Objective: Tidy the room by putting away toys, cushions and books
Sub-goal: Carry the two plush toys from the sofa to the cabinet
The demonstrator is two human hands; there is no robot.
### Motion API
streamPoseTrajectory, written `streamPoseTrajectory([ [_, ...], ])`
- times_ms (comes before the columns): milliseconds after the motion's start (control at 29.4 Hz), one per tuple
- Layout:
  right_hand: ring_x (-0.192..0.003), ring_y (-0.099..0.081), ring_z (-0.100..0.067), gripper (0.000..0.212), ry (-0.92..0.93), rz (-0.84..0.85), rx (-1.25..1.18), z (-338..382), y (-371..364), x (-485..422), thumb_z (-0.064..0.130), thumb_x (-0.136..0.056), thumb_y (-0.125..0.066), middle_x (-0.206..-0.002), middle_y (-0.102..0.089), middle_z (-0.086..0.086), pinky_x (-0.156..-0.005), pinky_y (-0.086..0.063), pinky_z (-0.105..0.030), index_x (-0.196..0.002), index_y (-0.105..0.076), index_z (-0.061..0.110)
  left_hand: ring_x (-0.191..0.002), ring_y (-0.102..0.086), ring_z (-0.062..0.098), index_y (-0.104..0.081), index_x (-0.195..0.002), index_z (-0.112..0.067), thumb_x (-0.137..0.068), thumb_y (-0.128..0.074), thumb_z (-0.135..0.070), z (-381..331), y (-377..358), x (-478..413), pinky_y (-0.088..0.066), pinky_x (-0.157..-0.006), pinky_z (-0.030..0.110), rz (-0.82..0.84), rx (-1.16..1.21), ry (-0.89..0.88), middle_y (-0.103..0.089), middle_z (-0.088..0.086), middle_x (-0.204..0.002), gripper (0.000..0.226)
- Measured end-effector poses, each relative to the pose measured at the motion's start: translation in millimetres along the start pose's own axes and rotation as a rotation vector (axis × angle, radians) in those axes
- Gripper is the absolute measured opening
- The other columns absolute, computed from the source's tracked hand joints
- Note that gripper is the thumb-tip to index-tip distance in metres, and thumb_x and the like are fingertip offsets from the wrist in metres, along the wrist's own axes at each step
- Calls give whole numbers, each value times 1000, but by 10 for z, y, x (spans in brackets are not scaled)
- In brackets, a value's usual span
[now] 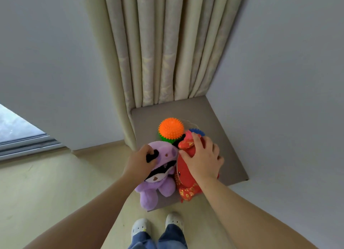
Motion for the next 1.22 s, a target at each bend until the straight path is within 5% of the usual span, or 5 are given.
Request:
streamPoseTrajectory([
  [136,-129,-41,-30,68,-39,-74,-316,-75,-64,-55,42,-76,-71,-141,-39,-11,-105,-35,-43,-126,-42,8,-116,-43,31,-32,-140,-20,-76,-69,-36,86,-108,-138,-32,-97,33,119,-212,83,-49,9,-122,76],
  [340,-144,-10,-27,70,-198,71,-28,-182,2,26,68,-80,-49,-158,-3,3,-105,-28,-56,-141,-29,40,-126,-34,28,-39,-133,-17,-76,-65,-41,-66,-189,-236,-36,-98,39,209,-440,18,-38,6,-136,67],
  [510,-142,-8,-37,91,-324,215,-83,-151,-59,81,61,-75,-61,-157,8,-3,-103,-29,-61,-144,-5,44,-131,-29,24,-21,-140,-33,-70,-66,-46,-183,-313,-252,-34,-99,56,294,-483,-46,-33,-2,-139,84],
  [747,-128,-38,-38,95,-472,152,-132,-282,-76,252,42,-72,-71,-147,-24,-10,-101,-38,-52,-142,-6,45,-121,-41,30,-20,-142,-32,-74,-66,-43,-46,-256,-277,-47,-89,43,274,-534,-175,-42,3,-133,83],
  [1223,-108,-57,-27,64,-476,-220,-281,-288,783,195,24,-70,-66,-120,-57,0,-98,-29,-41,-126,-37,28,-98,-52,24,-42,-127,-30,-62,-72,-23,-761,672,-666,-46,-73,31,128,-312,-499,-49,-2,-104,72],
])
Point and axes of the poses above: each hand's wrist, its own x-axis away from the middle knuckle, its own y-axis out of the back of the hand, z = x × y, the point moved 5 cm from there along -x, towards the middle knuckle
